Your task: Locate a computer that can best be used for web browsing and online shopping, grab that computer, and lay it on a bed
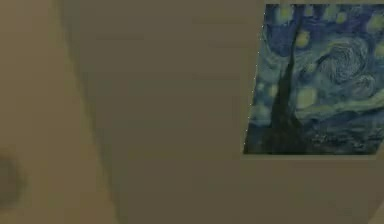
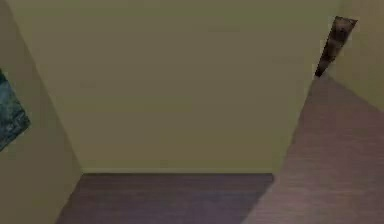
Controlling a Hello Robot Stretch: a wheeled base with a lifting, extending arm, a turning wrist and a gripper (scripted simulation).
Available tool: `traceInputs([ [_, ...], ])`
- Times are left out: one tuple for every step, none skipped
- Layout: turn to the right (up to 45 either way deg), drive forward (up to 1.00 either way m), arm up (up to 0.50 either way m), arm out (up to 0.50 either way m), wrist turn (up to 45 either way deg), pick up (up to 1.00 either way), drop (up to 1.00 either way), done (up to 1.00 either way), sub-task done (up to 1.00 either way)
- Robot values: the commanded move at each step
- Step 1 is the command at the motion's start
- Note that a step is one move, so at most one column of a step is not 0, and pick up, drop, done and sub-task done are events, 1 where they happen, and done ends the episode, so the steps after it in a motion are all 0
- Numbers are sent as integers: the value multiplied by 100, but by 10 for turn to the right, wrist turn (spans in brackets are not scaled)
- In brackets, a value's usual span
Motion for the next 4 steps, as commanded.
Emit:
traceInputs([
  [450, 0, 0, 0, 0, 0, 0, 0, 0],
  [450, 0, 0, 0, 0, 0, 0, 0, 0],
  [390, 0, 0, 0, 0, 0, 0, 0, 0],
  [0, 100, 0, 0, 0, 0, 0, 0, 0],
])
